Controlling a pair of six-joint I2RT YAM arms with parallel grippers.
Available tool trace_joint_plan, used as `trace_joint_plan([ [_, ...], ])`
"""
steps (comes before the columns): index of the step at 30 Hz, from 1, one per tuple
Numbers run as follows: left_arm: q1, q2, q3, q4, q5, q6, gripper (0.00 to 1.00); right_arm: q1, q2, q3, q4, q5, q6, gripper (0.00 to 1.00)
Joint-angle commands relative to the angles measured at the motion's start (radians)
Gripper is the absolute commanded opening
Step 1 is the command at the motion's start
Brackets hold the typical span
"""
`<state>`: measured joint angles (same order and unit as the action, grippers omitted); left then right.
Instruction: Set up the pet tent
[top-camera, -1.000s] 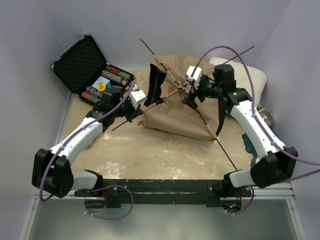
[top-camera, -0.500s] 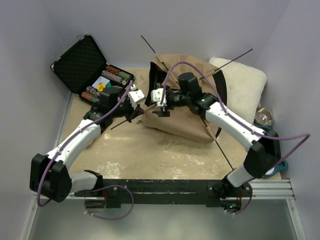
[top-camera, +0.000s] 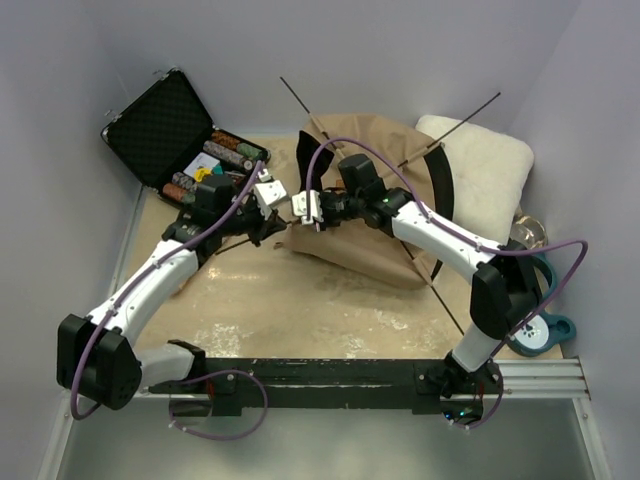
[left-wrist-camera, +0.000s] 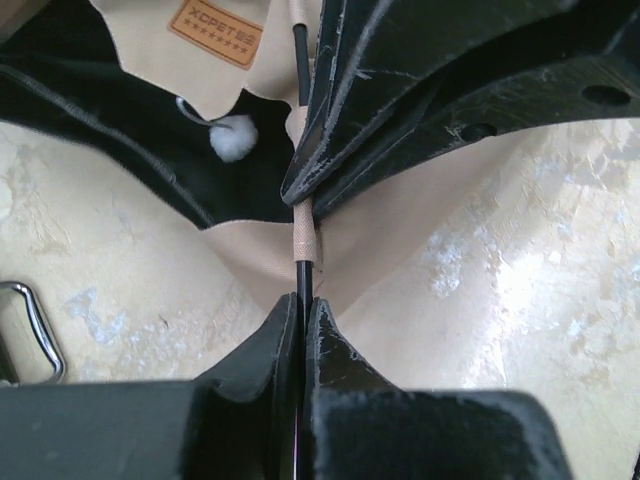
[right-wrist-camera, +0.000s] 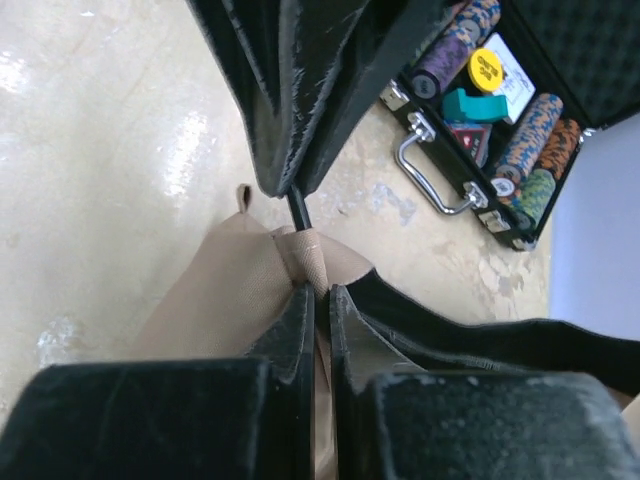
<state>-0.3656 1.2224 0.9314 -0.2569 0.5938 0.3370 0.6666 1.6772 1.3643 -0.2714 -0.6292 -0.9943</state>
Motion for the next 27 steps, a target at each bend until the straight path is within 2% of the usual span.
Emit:
trace_joint_plan([
  [1, -0.003, -0.012, 0.131, -0.241, 0.054, 0.100, 0.19, 0.001, -0.007, 0.038, 0.009, 0.066, -0.050, 0.00],
  [4, 0.040, -0.003, 0.184, -0.468, 0.037, 0.198, 0.47, -0.001, -0.011, 0.044, -0.014, 0.079, -0.063, 0.00],
  [5, 0.066, -0.011, 0.184, -0.511, 0.035, 0.226, 0.52, -0.001, -0.017, 0.042, -0.018, 0.076, -0.066, 0.00],
  [8, 0.164, -0.038, 0.185, -0.631, 0.037, 0.319, 0.53, -0.001, -0.028, 0.035, -0.026, 0.079, -0.076, 0.00],
  [10, 0.192, -0.053, 0.198, -0.692, 0.012, 0.382, 0.48, -0.001, -0.027, 0.035, -0.037, 0.092, -0.084, 0.00],
  [12, 0.194, -0.066, 0.208, -0.745, -0.008, 0.425, 0.37, -0.001, -0.022, 0.039, -0.049, 0.103, -0.095, 0.00],
  [13, 0.194, -0.072, 0.208, -0.758, -0.006, 0.441, 0.26, -0.001, -0.024, 0.041, -0.049, 0.106, -0.096, 0.00],
  [14, 0.194, -0.077, 0.207, -0.768, 0.003, 0.447, 0.07, -0.002, -0.024, 0.044, -0.054, 0.108, -0.099, 0.00],
  [15, 0.194, -0.089, 0.204, -0.765, 0.011, 0.442, 0.00, -0.001, -0.025, 0.047, -0.057, 0.106, -0.099, 0.00],
  [16, 0.194, -0.099, 0.196, -0.745, 0.023, 0.429, 0.00, -0.001, -0.027, 0.058, -0.063, 0.105, -0.095, 0.07],
  [18, 0.194, -0.139, 0.169, -0.679, 0.067, 0.384, 0.00, 0.001, -0.031, 0.082, -0.071, 0.071, -0.066, 0.53],
  [19, 0.194, -0.170, 0.149, -0.627, 0.092, 0.361, 0.00, 0.004, -0.036, 0.090, -0.065, 0.047, -0.038, 0.67],
  [20, 0.194, -0.207, 0.118, -0.567, 0.116, 0.335, 0.00, 0.007, -0.043, 0.097, -0.058, 0.022, -0.017, 0.71],
  [23, 0.194, -0.277, 0.046, -0.383, 0.146, 0.235, 0.00, 0.039, -0.065, 0.119, -0.023, -0.023, 0.046, 0.73],
  [27, 0.194, -0.261, 0.032, -0.343, 0.170, 0.181, 0.00, 0.088, -0.056, 0.159, -0.005, -0.069, 0.135, 0.72],
])
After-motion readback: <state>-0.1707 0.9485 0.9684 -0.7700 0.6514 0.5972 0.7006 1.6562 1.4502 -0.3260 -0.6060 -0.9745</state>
